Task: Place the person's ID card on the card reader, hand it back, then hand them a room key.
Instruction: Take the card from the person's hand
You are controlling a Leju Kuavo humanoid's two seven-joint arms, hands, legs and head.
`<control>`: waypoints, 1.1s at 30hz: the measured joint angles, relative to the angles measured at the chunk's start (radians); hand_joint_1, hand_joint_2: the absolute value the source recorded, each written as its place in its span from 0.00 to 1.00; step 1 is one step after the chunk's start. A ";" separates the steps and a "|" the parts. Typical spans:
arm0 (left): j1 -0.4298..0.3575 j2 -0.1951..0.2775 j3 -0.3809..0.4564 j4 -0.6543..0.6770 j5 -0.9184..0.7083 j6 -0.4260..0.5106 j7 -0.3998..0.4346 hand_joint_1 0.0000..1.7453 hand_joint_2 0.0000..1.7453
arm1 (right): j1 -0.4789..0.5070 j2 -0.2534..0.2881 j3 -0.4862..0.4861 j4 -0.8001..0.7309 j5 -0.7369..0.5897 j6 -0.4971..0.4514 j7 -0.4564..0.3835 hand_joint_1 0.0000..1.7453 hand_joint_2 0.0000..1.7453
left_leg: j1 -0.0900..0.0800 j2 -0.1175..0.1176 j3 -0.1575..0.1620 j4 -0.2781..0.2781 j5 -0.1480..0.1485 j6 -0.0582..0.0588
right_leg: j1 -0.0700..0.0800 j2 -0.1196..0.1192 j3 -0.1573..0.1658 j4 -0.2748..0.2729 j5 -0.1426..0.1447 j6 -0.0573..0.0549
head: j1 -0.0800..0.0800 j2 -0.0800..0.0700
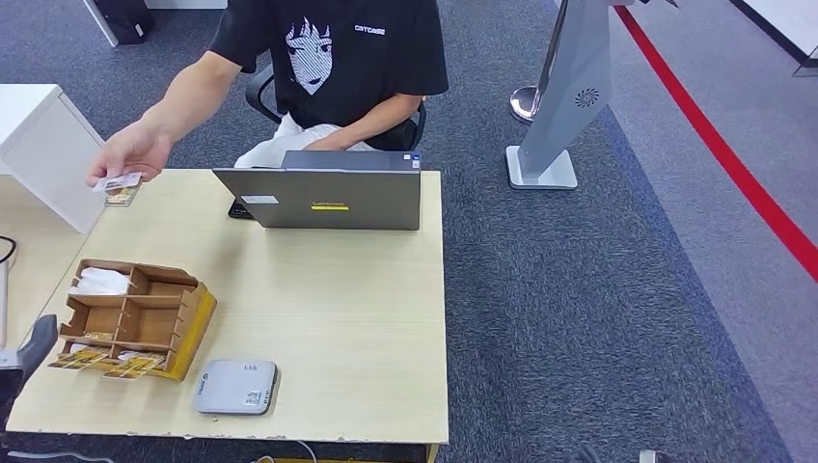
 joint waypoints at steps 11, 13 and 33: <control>-0.184 0.129 -0.185 0.071 -0.251 -0.001 0.075 0.00 1.00 | -0.068 0.000 -0.037 0.060 0.098 0.058 -0.023 0.00 1.00 | 0.000 0.001 0.000 0.001 0.001 0.000 | 0.000 0.001 0.000 0.001 0.001 0.000 | 0.000 0.000; -0.220 0.152 -0.220 0.082 -0.296 -0.005 0.089 0.27 1.00 | -0.082 0.000 -0.043 0.073 0.113 0.069 -0.028 0.00 1.00 | 0.000 0.001 0.000 0.001 0.001 0.000 | 0.000 0.001 0.000 0.001 0.001 0.000 | 0.000 0.000; -0.485 0.381 -0.514 0.191 -0.770 -0.009 0.249 1.00 1.00 | -0.136 0.000 -0.094 0.179 0.256 0.172 -0.073 0.00 1.00 | 0.000 0.001 -0.002 0.001 0.002 -0.001 | 0.000 0.002 0.000 0.003 0.002 0.000 | 0.000 0.000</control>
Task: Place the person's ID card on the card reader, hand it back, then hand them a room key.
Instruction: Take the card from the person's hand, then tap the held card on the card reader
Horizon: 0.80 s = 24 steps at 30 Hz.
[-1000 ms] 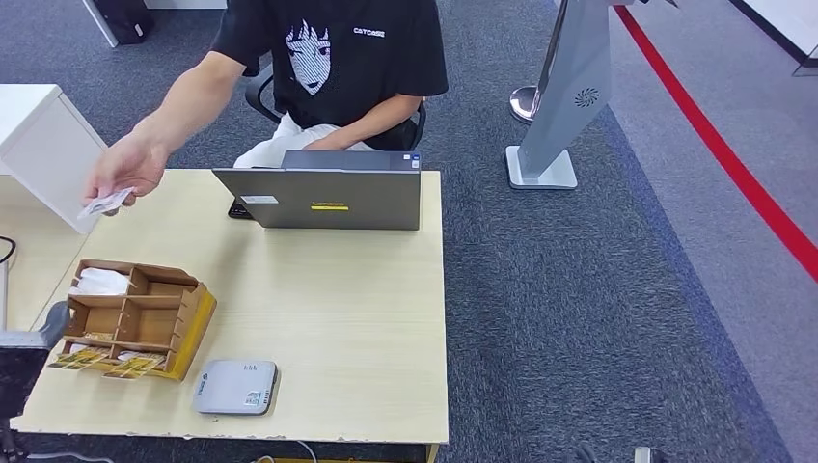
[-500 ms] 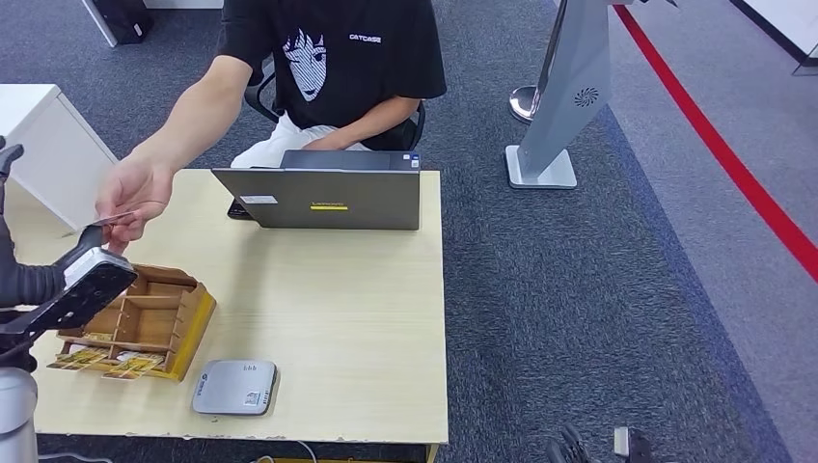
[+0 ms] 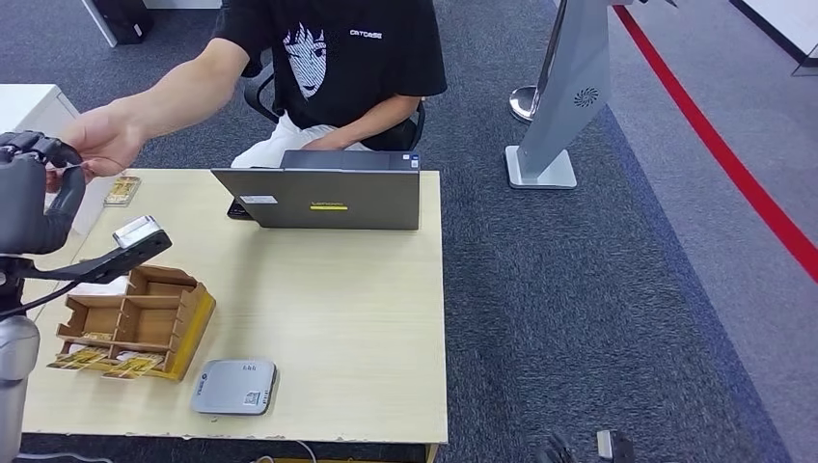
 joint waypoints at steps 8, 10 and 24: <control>0.027 0.056 -0.010 0.026 -0.151 0.120 0.060 1.00 1.00 | 0.002 0.000 -0.025 0.027 -0.007 0.007 0.009 0.00 1.00 | 0.000 0.000 -0.001 0.000 0.000 0.000 | 0.000 0.001 0.000 0.001 0.001 -0.001 | -0.001 0.000; 0.067 0.051 0.003 0.004 -0.148 0.155 0.047 1.00 1.00 | 0.004 0.000 -0.025 0.027 -0.030 -0.001 0.015 0.00 1.00 | 0.000 0.001 -0.001 0.000 0.000 0.000 | 0.000 0.001 -0.001 0.001 0.001 -0.001 | -0.001 0.000; 0.574 -0.077 0.053 -0.338 -0.030 0.291 -0.093 1.00 1.00 | 0.079 0.000 -0.016 -0.058 -0.163 -0.081 0.024 0.00 1.00 | -0.001 0.001 -0.005 0.000 -0.001 0.000 | -0.001 0.002 -0.004 -0.001 0.000 0.000 | -0.001 0.000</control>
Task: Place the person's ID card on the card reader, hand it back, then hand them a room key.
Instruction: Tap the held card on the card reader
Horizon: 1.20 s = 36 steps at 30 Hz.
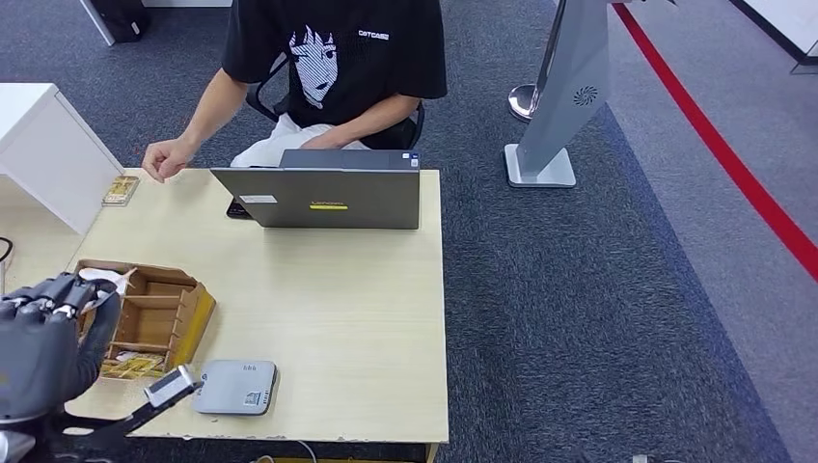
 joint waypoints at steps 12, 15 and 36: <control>0.258 -0.061 0.000 -0.019 0.068 -0.018 0.020 1.00 1.00 | 0.031 0.000 0.009 -0.062 -0.037 -0.050 -0.001 0.00 1.00 | 0.000 -0.001 -0.001 0.000 0.000 0.000 | 0.000 -0.001 -0.003 0.000 0.000 0.000 | 0.000 0.000; 0.265 -0.068 0.000 0.007 0.072 -0.033 0.023 1.00 1.00 | 0.031 0.000 0.014 -0.068 -0.039 -0.051 0.001 0.00 1.00 | 0.000 -0.001 -0.001 0.000 0.000 0.000 | 0.000 -0.002 -0.003 0.001 0.000 0.000 | 0.000 0.000; 0.119 -0.111 -0.079 0.223 0.007 -0.112 0.070 1.00 1.00 | -0.034 0.000 0.016 -0.059 0.064 0.049 -0.026 0.00 1.00 | 0.000 -0.001 -0.002 0.001 0.003 0.001 | 0.000 -0.002 -0.002 0.001 0.003 0.000 | 0.000 0.000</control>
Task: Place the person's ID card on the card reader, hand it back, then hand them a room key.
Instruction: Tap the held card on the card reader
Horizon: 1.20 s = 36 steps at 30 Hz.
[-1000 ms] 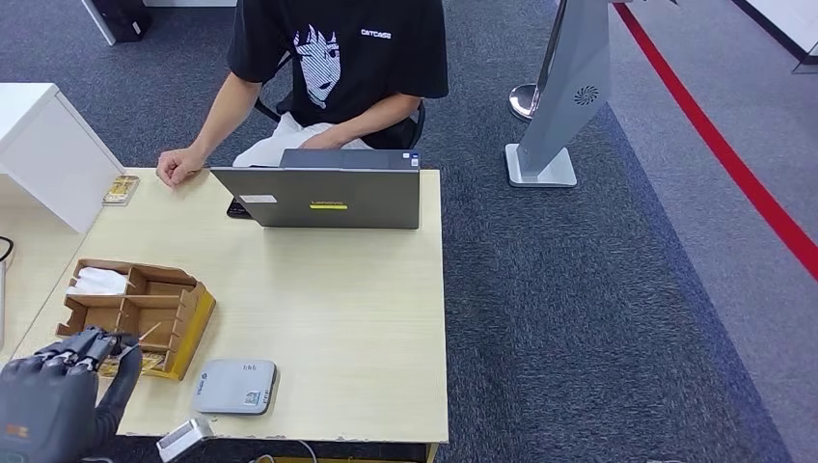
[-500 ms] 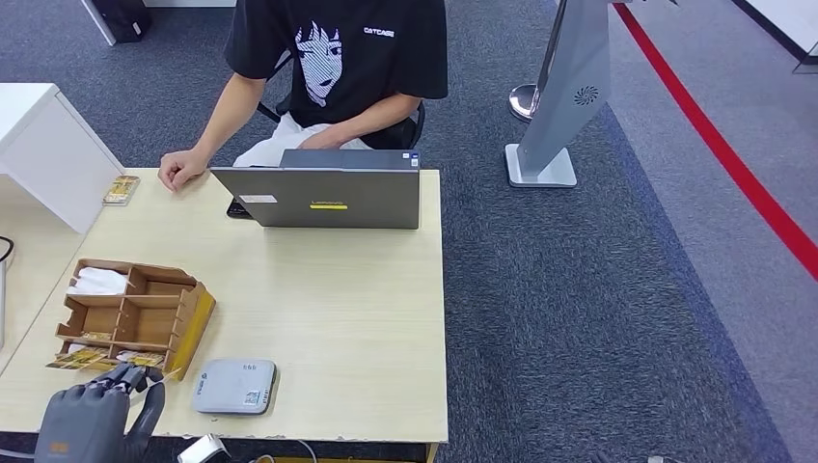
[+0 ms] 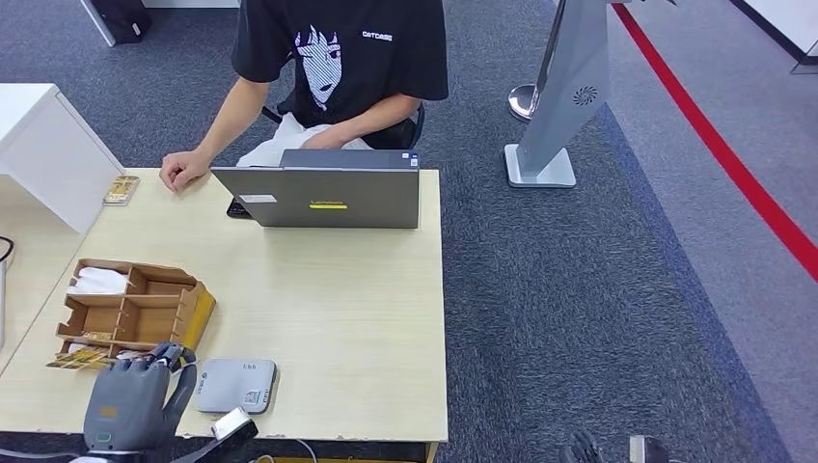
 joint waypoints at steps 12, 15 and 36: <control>-0.041 -0.011 -0.028 0.045 0.005 -0.033 0.011 1.00 1.00 | -0.033 0.000 -0.001 0.012 0.004 0.016 -0.001 0.00 1.00 | 0.000 0.000 -0.001 0.000 0.000 0.000 | 0.000 0.000 -0.001 0.000 0.000 0.000 | 0.000 0.000; -0.040 -0.010 -0.032 0.077 0.016 -0.037 0.015 1.00 1.00 | -0.034 0.000 -0.001 0.017 0.005 0.022 -0.003 0.00 1.00 | 0.000 0.000 -0.001 0.000 0.000 0.000 | 0.000 0.000 -0.001 0.000 0.000 0.000 | 0.000 0.000; -0.058 0.007 -0.052 0.263 0.044 0.055 -0.012 1.00 1.00 | -0.037 0.000 -0.002 0.040 0.024 0.028 -0.015 0.00 1.00 | 0.000 -0.001 -0.001 0.000 0.001 0.000 | 0.000 -0.001 -0.001 0.000 0.000 0.000 | 0.000 0.000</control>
